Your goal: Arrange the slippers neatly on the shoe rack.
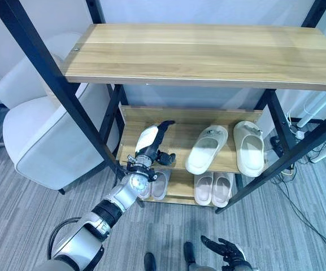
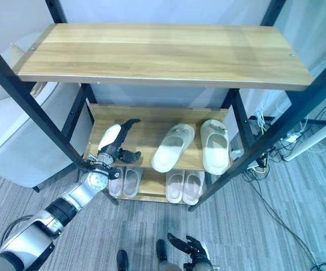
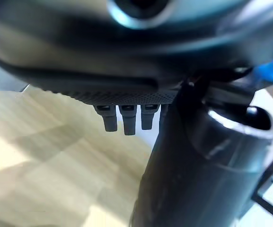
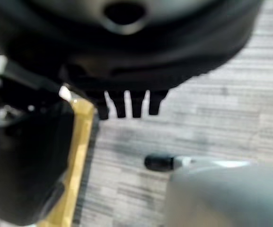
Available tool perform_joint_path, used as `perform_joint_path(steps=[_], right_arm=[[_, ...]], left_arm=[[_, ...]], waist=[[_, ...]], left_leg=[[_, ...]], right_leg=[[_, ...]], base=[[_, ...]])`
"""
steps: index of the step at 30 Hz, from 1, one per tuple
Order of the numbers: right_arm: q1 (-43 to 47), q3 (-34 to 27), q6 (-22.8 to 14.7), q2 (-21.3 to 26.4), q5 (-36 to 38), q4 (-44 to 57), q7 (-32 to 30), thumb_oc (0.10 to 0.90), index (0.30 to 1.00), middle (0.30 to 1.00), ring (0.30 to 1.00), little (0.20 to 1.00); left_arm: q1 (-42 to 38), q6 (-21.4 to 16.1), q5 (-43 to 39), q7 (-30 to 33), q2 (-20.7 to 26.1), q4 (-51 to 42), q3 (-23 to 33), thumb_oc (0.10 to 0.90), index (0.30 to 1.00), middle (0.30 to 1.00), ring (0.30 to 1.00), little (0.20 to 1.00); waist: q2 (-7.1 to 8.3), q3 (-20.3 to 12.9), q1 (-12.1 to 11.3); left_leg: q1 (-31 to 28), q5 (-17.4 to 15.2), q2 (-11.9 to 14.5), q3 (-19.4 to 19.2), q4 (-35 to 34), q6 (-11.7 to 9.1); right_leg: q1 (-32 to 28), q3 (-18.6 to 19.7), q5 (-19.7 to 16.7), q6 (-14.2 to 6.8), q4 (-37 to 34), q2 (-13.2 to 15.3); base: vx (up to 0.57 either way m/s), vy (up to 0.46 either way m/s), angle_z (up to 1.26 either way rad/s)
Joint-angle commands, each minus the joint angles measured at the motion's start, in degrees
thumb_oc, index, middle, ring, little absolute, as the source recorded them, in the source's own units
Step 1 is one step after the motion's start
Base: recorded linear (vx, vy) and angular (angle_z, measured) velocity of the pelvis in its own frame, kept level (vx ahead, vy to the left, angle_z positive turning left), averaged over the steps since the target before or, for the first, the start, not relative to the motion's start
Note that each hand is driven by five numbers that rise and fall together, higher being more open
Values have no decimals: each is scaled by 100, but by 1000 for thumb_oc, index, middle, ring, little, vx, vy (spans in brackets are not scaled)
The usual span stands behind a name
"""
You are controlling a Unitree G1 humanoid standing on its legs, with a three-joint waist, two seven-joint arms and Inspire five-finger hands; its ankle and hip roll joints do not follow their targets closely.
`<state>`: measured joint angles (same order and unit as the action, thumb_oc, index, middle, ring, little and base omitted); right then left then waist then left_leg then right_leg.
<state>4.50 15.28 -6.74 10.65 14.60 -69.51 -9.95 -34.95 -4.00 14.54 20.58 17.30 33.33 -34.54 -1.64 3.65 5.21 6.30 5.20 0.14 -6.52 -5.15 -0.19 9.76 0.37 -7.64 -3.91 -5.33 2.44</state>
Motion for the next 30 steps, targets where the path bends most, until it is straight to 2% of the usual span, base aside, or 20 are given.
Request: perform_joint_path(steps=[1,4,8,15,30], right_arm=[[-292,20,-116,67,69,-272,-44,800,900,900,900,900],[-285,0,-156,106,24,-313,-74,800,900,900,900,900],[-236,16,-170,108,11,-343,-104,800,900,900,900,900],[-131,70,-199,156,22,-290,-185,800,900,900,900,900],[-109,92,-206,219,114,-321,-238,800,900,900,900,900]], left_arm=[[-741,-441,408,164,-241,240,124,800,900,900,900,900],[-790,-477,1029,186,-165,142,-185,800,900,900,900,900],[-798,-468,1184,181,-253,157,-312,800,900,900,900,900],[-845,-383,1220,264,-698,565,-464,800,900,900,900,900],[-910,-320,930,396,-1314,1147,-517,800,900,900,900,900]], waist=[[19,-413,-76],[31,-428,-52],[33,-427,-44],[9,-361,27],[-2,-311,131]], left_leg=[[156,-324,84,156,15,-326],[189,-340,107,141,15,-321],[200,-346,121,130,15,-320],[263,-351,134,106,15,-311],[332,-335,168,63,15,-301]], right_leg=[[129,-349,360,-542,73,261],[160,-299,379,-539,75,239],[180,-290,391,-533,82,229],[296,-234,373,-520,92,215],[415,-152,362,-489,107,178]], base=[[0,0,0],[8,-14,-4],[2,-4,-1],[-11,-7,-5],[-3,-9,-2]])
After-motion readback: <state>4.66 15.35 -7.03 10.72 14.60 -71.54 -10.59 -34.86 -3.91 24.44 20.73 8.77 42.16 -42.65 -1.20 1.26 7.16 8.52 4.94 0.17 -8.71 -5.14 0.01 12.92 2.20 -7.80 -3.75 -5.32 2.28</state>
